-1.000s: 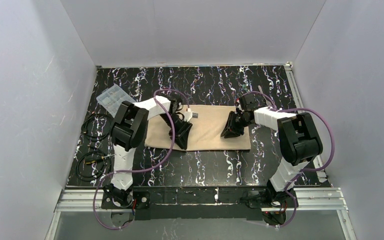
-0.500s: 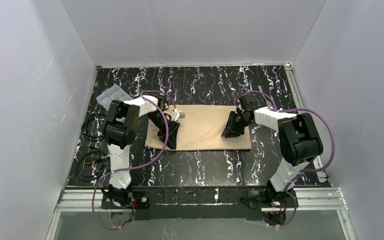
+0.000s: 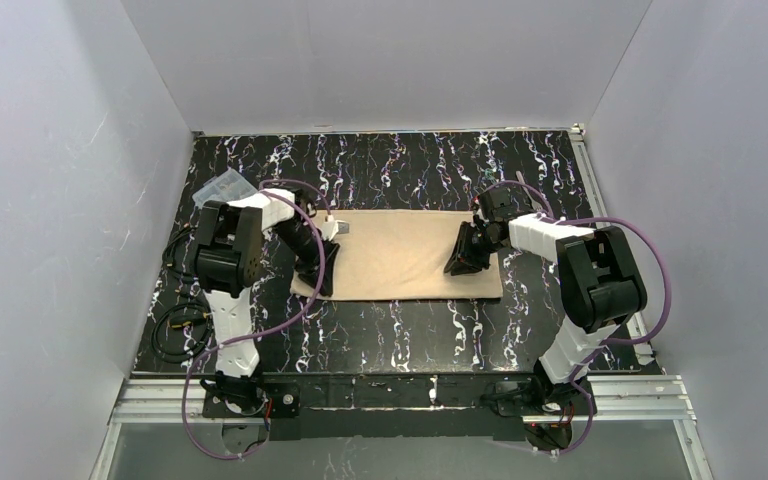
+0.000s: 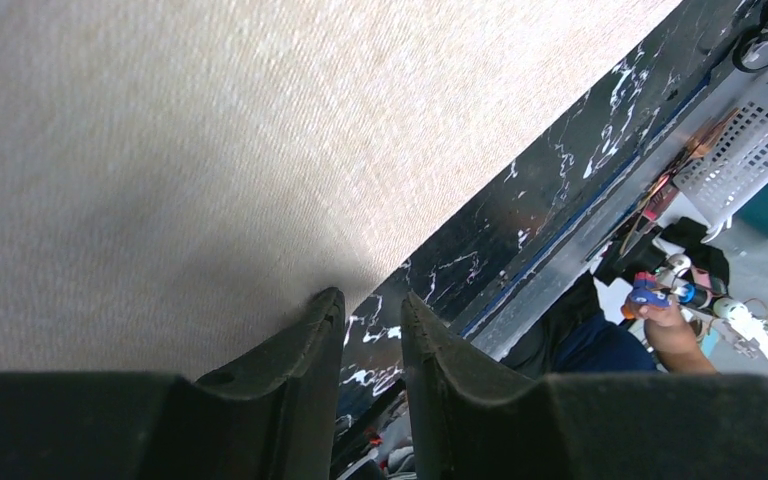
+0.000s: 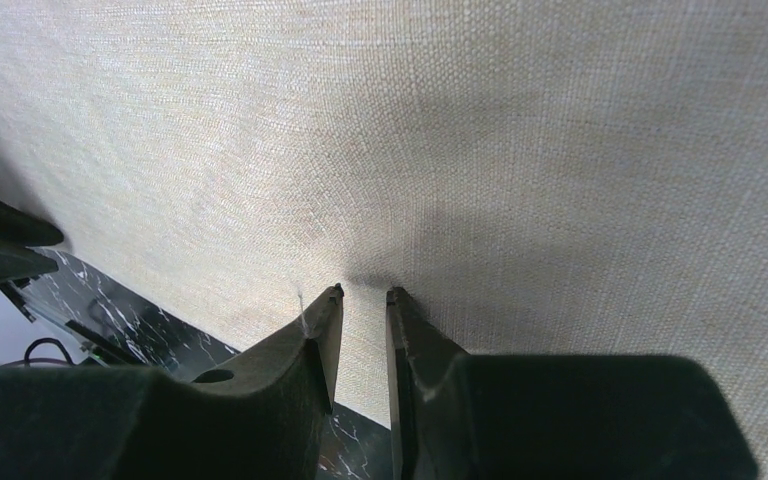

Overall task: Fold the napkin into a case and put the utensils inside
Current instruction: Smooth out the rectangle-folded napkin at the center of the board.

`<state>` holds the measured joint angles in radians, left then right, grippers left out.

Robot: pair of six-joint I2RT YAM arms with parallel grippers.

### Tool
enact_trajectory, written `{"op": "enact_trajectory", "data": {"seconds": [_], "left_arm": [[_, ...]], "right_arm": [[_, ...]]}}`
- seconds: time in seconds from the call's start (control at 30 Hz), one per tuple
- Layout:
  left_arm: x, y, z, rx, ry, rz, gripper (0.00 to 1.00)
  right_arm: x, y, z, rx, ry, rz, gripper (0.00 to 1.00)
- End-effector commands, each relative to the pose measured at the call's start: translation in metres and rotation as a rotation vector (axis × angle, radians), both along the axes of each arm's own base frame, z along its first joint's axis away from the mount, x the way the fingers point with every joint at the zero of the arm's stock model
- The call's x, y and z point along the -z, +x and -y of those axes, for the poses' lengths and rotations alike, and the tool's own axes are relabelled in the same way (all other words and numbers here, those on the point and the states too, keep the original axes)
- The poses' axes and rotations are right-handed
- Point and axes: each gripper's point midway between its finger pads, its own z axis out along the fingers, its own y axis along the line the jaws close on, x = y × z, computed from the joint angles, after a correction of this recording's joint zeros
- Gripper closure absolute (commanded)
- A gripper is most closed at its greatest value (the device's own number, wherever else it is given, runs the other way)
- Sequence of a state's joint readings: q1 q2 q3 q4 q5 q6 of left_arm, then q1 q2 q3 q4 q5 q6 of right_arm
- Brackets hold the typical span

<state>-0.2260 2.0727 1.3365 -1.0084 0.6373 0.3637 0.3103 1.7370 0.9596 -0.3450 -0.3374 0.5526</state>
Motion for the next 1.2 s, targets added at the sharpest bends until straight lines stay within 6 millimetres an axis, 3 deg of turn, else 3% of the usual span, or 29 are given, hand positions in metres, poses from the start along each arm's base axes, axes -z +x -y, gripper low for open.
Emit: {"op": "enact_trajectory", "data": {"seconds": [0.0,0.6,0.8,0.97,1.17], "left_arm": [[-0.004,-0.009,-0.026,0.032,0.056,0.033,0.73],[-0.003,-0.015,-0.087,-0.028,0.134,0.005,0.75],[-0.009,-0.005,-0.105,0.000,0.197,0.080,0.76],[-0.029,0.008,-0.114,-0.025,0.201,0.140,0.76],[-0.082,0.017,-0.088,-0.051,0.069,0.186,0.75]], "right_arm": [[0.024,-0.004,0.041,0.015,-0.219,-0.003,0.68],[0.021,-0.003,0.042,0.013,-0.228,0.009,0.69],[0.020,-0.002,0.040,0.013,-0.218,0.012,0.69],[0.019,-0.002,0.036,0.019,-0.190,0.010,0.69],[0.016,-0.003,0.031,0.014,-0.162,0.013,0.69]]}}
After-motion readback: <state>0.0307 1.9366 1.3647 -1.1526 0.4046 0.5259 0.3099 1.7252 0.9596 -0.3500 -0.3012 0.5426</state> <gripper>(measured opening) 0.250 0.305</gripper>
